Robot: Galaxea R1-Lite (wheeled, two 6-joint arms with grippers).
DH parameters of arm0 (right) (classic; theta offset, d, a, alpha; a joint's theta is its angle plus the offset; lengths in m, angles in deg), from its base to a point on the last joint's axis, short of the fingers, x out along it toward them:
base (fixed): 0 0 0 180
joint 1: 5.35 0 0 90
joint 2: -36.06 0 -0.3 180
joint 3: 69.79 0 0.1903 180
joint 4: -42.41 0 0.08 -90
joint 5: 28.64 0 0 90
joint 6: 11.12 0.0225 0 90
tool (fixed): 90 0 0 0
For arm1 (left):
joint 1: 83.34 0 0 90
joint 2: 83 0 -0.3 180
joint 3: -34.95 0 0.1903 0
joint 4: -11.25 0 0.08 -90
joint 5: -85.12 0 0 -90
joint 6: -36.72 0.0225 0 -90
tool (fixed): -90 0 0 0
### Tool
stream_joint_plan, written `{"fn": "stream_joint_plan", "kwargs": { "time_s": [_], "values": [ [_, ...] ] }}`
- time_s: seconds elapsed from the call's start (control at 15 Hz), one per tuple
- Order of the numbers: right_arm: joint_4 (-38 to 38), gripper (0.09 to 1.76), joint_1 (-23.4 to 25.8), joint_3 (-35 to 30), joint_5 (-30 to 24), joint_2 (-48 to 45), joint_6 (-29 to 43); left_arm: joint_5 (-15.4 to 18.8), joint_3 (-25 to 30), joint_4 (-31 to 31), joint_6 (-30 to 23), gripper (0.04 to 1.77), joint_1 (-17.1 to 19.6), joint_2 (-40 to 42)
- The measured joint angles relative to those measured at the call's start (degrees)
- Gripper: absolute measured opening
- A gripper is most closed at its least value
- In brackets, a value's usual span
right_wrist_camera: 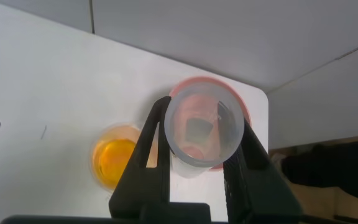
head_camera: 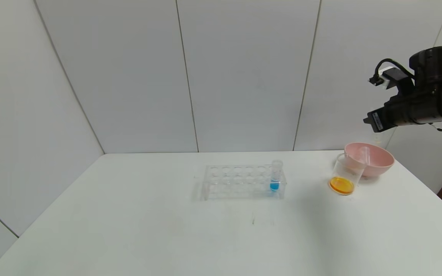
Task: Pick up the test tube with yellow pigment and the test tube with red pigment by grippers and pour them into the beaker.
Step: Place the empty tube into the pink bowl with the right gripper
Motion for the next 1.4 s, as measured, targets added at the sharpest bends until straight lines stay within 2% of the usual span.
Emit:
{"fn": "stream_joint_plan", "kwargs": {
  "time_s": [0.2,0.73,1.2,1.4],
  "values": [
    [-10.64,0.55,1.71,-4.60,0.09,-0.52,4.11,0.00,0.00,0.00,0.00,1.72,0.00,0.00],
    [-31.46,0.55,2.79,-8.27,0.57,5.96,9.52,0.00,0.00,0.00,0.00,1.72,0.00,0.00],
    [-40.06,0.55,4.00,-15.46,1.10,9.74,14.12,0.00,0.00,0.00,0.00,1.72,0.00,0.00],
    [-40.68,0.55,4.63,-17.14,1.07,10.79,15.63,0.00,0.00,0.00,0.00,1.72,0.00,0.00]
  ]
}}
